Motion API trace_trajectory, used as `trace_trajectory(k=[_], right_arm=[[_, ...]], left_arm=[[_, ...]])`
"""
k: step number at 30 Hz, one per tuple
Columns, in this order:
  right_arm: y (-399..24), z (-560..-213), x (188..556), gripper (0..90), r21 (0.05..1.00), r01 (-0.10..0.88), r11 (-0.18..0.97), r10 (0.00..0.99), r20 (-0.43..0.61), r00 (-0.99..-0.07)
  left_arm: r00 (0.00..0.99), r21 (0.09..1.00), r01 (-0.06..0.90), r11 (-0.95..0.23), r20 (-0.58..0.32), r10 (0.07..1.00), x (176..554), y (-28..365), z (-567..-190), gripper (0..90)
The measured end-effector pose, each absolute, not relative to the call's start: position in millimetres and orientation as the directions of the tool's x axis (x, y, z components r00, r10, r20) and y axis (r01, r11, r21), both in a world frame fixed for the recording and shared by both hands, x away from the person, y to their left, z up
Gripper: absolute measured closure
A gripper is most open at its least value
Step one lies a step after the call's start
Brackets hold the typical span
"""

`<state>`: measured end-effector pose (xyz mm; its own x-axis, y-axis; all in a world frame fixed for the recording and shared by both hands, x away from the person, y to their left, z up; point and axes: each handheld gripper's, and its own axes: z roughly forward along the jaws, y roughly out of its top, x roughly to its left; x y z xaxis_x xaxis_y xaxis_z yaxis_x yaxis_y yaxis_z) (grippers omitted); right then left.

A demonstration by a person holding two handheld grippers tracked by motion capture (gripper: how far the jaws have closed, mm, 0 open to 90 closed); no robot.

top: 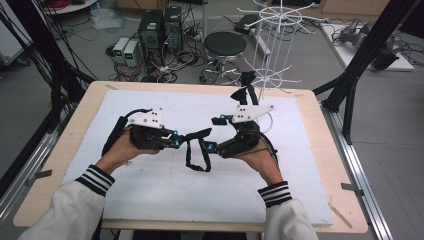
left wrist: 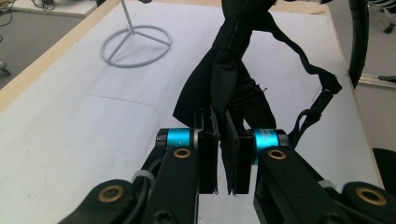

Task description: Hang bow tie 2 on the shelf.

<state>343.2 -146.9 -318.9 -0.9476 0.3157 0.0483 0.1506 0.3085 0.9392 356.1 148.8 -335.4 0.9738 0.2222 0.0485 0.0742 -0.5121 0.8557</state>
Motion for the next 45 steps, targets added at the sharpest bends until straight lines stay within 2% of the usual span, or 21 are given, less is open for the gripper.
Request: trace_trajectory(k=[1,11,15,23,25,27,30,33,36,39,41,42,45], right_arm=[[-146,-319,343,20.5,0.940,0.149,0.305,0.314,0.049,-0.948],[-146,-317,343,46.7,0.935,0.172,0.311,0.303,0.074,-0.950],[-146,-317,343,51.4,0.935,0.163,0.315,0.296,0.066,-0.953],[-145,-315,341,79.0,0.934,0.125,0.335,0.274,0.030,-0.961],[-145,-315,341,82.3,0.933,0.120,0.338,0.267,0.028,-0.963],[-146,-315,341,83.4,0.929,0.171,0.327,0.292,0.073,-0.954],[-146,-315,341,83.8,0.931,0.167,0.325,0.290,0.070,-0.955],[-145,-314,339,83.8,0.929,0.160,0.333,0.293,0.059,-0.954],[-146,-315,339,83.8,0.931,0.156,0.330,0.289,0.058,-0.956],[-147,-315,338,83.8,0.934,0.151,0.324,0.293,0.053,-0.955],[-148,-315,338,83.7,0.937,0.146,0.316,0.297,0.049,-0.954],[-148,-316,337,83.7,0.938,0.147,0.313,0.298,0.050,-0.953],[-150,-315,336,83.7,0.938,0.148,0.313,0.302,0.049,-0.952]], left_arm=[[0.974,0.856,0.074,-0.512,0.049,0.223,356,149,-335,84.4],[0.974,0.851,0.061,-0.522,0.064,0.218,355,148,-335,84.5],[0.974,0.847,0.060,-0.528,0.067,0.217,355,147,-336,84.5],[0.974,0.848,0.064,-0.526,0.061,0.217,355,149,-335,84.9],[0.974,0.849,0.063,-0.525,0.063,0.218,355,150,-335,84.9],[0.974,0.847,0.058,-0.528,0.067,0.215,355,150,-334,84.9],[0.973,0.853,0.064,-0.517,0.062,0.222,355,151,-335,84.4],[0.971,0.862,0.073,-0.502,0.053,0.232,356,153,-336,74.8],[0.966,0.865,0.085,-0.494,0.050,0.253,356,156,-337,60.3],[0.961,0.882,0.108,-0.458,0.024,0.275,355,158,-339,37.6],[0.953,0.902,0.114,-0.416,0.020,0.304,355,159,-341,16.4],[0.949,0.906,0.110,-0.409,0.027,0.315,355,161,-340,8.6],[0.931,0.926,0.105,-0.363,0.037,0.363,353,169,-341,1.7]])
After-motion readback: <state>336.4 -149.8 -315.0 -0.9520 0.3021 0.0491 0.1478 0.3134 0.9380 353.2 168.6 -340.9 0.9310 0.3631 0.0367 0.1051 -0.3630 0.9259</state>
